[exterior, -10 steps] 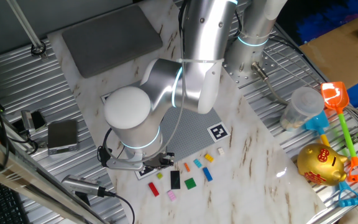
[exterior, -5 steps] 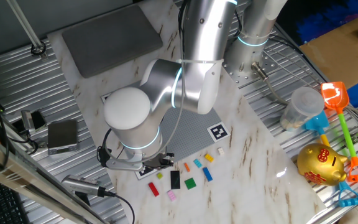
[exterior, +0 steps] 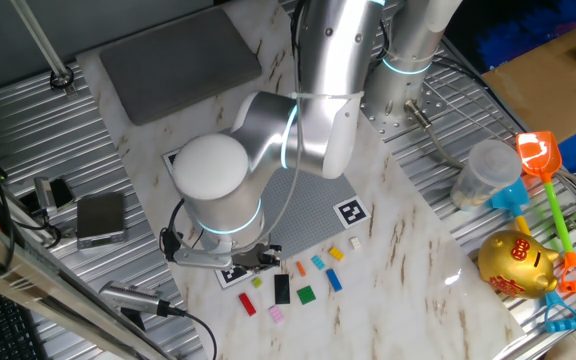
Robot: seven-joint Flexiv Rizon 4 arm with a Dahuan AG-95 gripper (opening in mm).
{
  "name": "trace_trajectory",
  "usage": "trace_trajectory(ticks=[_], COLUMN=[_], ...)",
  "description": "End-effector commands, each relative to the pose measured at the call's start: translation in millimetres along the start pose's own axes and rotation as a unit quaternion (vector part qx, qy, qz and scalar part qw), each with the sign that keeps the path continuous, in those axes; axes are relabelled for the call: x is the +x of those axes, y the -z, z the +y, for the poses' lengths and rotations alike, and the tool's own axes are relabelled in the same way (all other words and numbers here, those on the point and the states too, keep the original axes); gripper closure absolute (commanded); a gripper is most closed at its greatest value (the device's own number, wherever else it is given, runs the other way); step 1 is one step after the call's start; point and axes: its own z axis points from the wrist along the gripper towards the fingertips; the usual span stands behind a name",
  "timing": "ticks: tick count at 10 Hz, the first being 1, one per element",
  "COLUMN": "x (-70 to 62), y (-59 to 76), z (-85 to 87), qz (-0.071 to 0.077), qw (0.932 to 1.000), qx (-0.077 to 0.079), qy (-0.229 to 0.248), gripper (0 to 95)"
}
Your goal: Build with small Lego blocks
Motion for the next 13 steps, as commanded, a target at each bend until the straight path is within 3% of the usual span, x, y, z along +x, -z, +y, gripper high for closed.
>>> trace_trajectory(ticks=[1, 3, 7, 11, 13], x=[-0.8, -0.8, -0.8, -2.5, 3.1], y=[-1.5, -1.5, -1.5, -3.7, -15.4], z=[-1.2, -1.2, -1.2, 20.2, 40.9], qz=[-0.001, 0.005, 0.003, 0.0, -0.006], qw=[0.9999, 0.9998, 0.9998, 0.9995, 0.9991], qx=[0.001, 0.004, 0.005, 0.006, 0.013], qy=[-0.011, -0.019, -0.02, -0.032, -0.04], gripper=[95.0, 95.0, 95.0, 95.0, 95.0])
